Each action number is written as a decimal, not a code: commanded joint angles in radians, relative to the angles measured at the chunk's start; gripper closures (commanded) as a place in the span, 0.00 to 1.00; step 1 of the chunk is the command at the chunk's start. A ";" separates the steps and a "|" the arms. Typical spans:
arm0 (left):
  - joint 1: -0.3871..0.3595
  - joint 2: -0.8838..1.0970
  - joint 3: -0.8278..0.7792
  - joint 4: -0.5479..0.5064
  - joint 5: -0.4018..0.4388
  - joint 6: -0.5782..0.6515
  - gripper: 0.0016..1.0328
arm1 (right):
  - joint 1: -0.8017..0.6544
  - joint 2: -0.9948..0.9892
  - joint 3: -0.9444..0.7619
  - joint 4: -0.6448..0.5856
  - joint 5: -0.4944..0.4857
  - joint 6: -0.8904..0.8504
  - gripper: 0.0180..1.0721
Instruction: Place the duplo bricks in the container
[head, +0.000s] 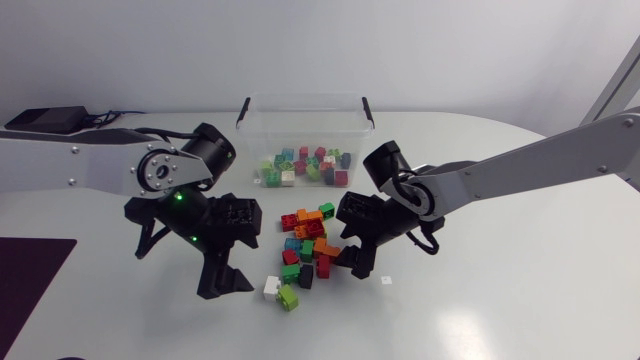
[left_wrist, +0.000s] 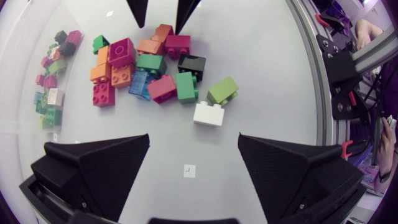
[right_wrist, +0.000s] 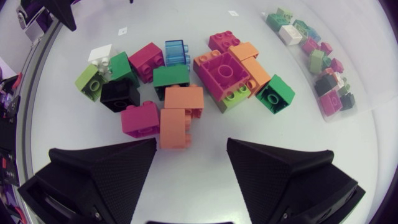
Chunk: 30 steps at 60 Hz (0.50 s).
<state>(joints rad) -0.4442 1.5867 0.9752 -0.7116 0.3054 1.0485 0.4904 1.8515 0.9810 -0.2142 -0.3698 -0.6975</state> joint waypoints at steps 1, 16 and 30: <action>-0.022 0.032 -0.026 0.012 0.006 0.025 0.04 | 0.013 0.043 0.033 -0.017 0.003 -0.025 0.36; -0.087 0.096 -0.043 0.047 0.006 0.015 0.04 | 0.047 0.101 0.070 -0.021 0.002 -0.027 0.68; -0.123 0.183 -0.036 0.084 0.006 0.013 0.06 | 0.043 0.075 0.068 -0.062 0.002 -0.046 0.85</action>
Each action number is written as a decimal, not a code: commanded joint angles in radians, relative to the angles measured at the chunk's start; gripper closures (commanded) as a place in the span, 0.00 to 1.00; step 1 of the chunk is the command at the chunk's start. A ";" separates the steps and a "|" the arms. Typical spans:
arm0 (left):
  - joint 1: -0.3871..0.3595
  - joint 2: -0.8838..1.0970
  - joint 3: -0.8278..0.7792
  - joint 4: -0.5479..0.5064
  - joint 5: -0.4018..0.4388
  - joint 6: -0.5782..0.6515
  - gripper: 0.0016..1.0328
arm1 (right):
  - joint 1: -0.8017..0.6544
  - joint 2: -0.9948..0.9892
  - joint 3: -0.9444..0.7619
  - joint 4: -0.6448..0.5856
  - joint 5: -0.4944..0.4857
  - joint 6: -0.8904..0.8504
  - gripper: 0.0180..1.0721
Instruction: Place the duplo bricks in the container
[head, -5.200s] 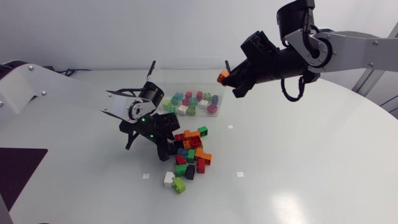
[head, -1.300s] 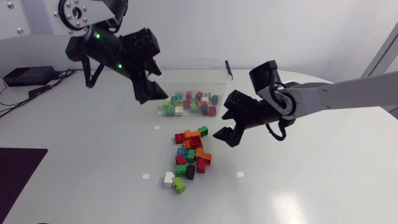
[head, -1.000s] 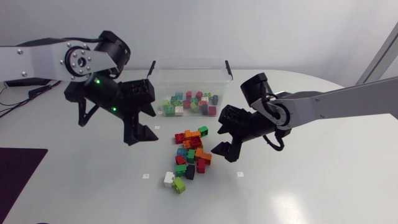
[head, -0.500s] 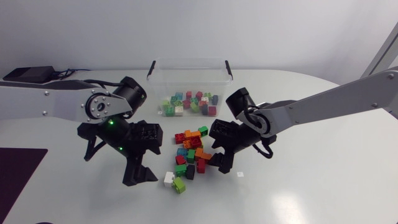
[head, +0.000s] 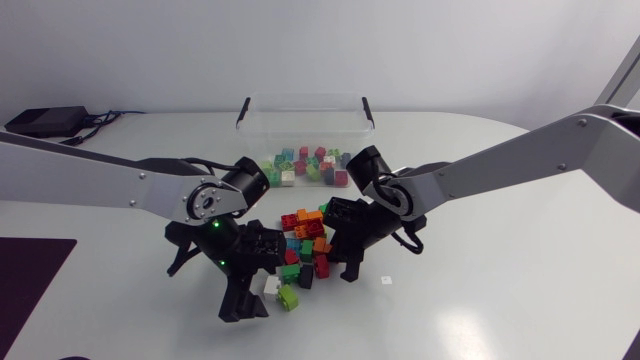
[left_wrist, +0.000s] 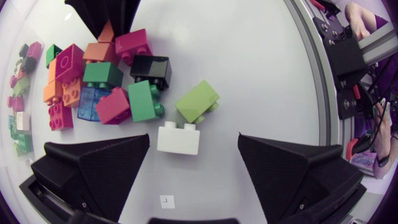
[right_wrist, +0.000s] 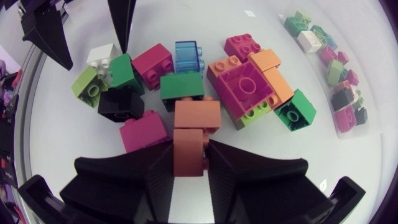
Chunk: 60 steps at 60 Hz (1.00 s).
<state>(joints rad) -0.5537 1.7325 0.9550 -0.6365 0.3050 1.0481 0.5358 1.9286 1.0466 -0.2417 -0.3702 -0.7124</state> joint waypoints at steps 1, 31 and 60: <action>-0.015 0.042 -0.015 0.012 0.006 0.013 0.06 | -0.003 -0.006 0.000 -0.034 0.001 -0.033 0.85; -0.018 0.079 0.008 0.028 0.034 0.020 0.69 | -0.089 -0.186 -0.060 -0.070 -0.012 -0.048 0.85; 0.047 -0.083 -0.001 -0.040 0.034 0.043 0.72 | -0.155 -0.269 0.128 -0.114 -0.036 0.031 0.85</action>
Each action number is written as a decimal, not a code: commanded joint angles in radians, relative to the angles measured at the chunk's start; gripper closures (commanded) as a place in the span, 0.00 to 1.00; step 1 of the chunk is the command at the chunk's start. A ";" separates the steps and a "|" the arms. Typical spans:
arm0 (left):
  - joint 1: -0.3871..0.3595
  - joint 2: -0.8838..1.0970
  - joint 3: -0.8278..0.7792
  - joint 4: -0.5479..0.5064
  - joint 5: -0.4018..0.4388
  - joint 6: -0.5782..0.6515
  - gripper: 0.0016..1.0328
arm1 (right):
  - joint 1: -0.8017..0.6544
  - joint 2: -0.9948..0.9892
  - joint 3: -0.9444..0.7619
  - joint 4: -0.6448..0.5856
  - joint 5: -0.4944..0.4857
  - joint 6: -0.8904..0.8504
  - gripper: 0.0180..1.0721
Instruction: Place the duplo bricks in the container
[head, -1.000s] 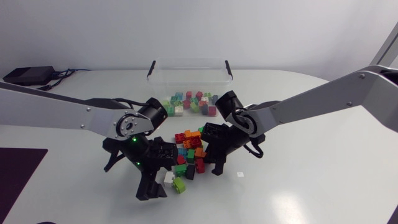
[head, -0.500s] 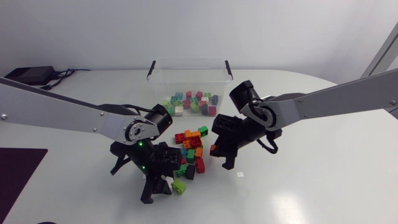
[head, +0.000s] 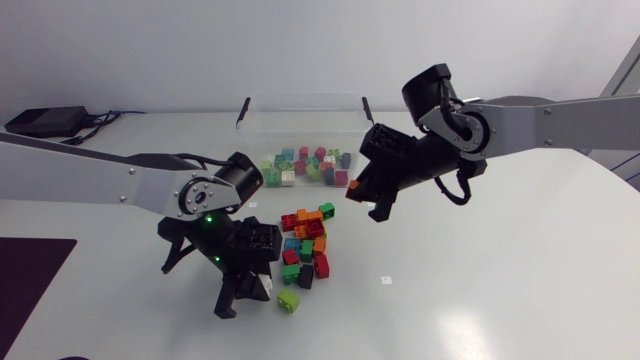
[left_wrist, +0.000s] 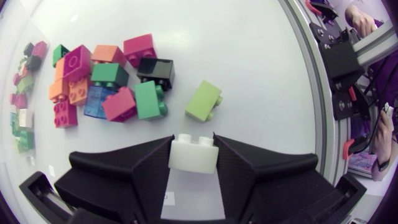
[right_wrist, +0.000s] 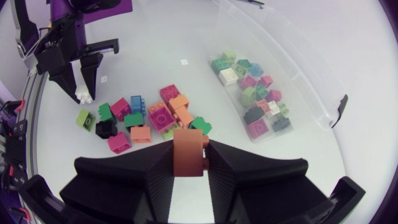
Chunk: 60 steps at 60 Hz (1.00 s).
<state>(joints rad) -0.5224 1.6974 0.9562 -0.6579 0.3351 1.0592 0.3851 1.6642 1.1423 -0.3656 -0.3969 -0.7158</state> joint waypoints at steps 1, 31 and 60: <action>0.021 -0.054 -0.002 -0.020 0.004 0.031 0.72 | -0.006 -0.004 0.036 0.019 -0.010 0.041 0.85; 0.114 -0.101 0.197 -0.062 0.039 -0.011 0.71 | -0.049 0.146 0.247 0.191 0.007 0.234 0.85; 0.171 -0.022 0.432 -0.003 0.131 -0.165 0.71 | -0.068 0.336 0.485 0.235 0.056 0.294 0.84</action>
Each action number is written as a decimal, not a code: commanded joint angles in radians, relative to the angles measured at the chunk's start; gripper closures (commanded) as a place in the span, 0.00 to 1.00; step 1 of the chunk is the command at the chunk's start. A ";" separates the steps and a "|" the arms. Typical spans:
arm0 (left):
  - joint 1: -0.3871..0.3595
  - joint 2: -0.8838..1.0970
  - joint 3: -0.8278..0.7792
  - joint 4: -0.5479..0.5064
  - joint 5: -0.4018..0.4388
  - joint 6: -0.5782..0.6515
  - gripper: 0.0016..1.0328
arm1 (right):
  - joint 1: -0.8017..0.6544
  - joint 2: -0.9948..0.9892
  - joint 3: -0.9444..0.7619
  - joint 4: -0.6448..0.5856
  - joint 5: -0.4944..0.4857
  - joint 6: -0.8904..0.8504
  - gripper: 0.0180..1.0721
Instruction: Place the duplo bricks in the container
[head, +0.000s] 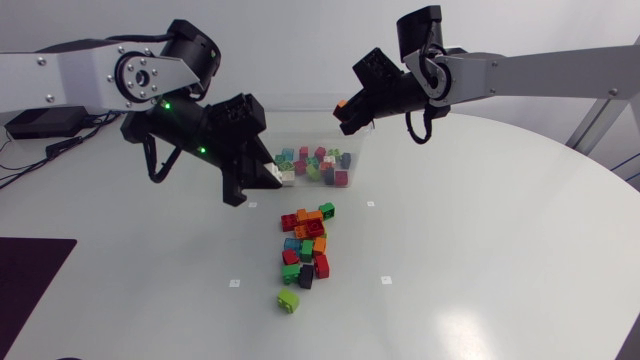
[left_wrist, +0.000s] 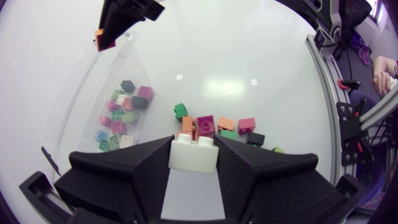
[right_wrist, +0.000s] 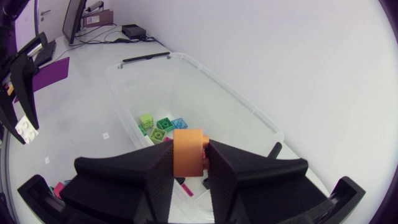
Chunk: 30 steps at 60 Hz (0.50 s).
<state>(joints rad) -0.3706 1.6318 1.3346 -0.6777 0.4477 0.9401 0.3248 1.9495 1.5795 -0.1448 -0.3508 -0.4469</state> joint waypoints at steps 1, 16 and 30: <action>0.021 0.048 0.061 0.021 0.020 -0.049 0.71 | -0.007 0.057 0.056 0.014 0.010 0.025 0.84; 0.045 0.129 0.170 0.110 0.026 -0.149 0.70 | -0.010 0.124 0.135 0.008 0.026 0.028 0.60; 0.061 0.211 0.278 0.204 0.026 -0.239 0.70 | -0.006 0.129 0.166 -0.016 0.032 0.030 0.09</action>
<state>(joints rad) -0.3195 1.7969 1.5520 -0.5079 0.4641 0.7567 0.3187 2.0708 1.7245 -0.1532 -0.3241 -0.4435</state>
